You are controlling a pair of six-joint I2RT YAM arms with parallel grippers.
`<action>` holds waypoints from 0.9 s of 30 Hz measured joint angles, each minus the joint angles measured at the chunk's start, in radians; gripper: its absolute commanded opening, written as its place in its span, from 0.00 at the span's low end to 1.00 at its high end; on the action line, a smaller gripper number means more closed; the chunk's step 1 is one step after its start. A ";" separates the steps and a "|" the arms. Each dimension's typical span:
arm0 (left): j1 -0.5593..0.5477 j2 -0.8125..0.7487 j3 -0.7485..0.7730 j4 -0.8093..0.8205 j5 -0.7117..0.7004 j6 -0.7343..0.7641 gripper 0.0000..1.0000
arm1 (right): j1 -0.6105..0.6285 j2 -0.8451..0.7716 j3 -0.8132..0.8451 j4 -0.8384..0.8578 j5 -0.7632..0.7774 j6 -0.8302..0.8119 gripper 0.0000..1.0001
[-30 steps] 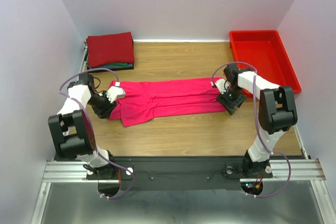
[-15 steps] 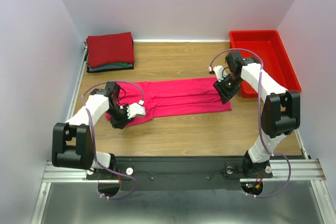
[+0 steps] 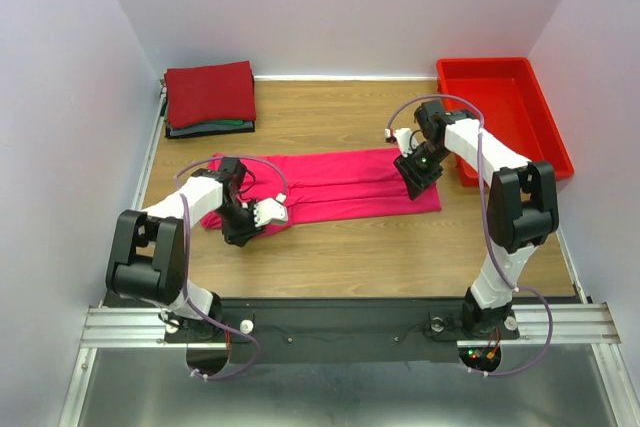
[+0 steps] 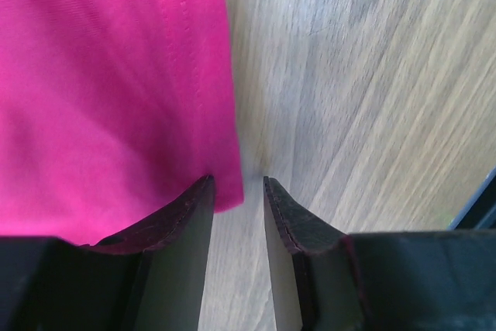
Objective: Fold and stack the t-shirts
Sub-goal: Fold the tshirt
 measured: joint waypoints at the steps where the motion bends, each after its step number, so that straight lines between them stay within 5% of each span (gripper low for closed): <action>1: -0.002 0.011 -0.002 0.005 -0.003 -0.004 0.40 | 0.000 0.000 0.000 0.001 0.000 0.000 0.43; 4: -0.005 0.023 0.006 0.011 -0.013 -0.019 0.35 | 0.000 0.000 0.000 0.006 0.008 0.000 0.43; 7: -0.006 0.029 0.011 0.022 -0.023 -0.020 0.01 | 0.000 0.000 0.000 0.010 0.016 -0.001 0.42; 14: -0.006 0.052 0.092 -0.061 -0.019 -0.024 0.00 | 0.000 0.002 0.003 0.013 0.033 -0.001 0.40; 27: 0.073 0.341 0.731 -0.211 0.098 -0.063 0.00 | 0.000 0.037 0.058 0.014 0.060 -0.002 0.40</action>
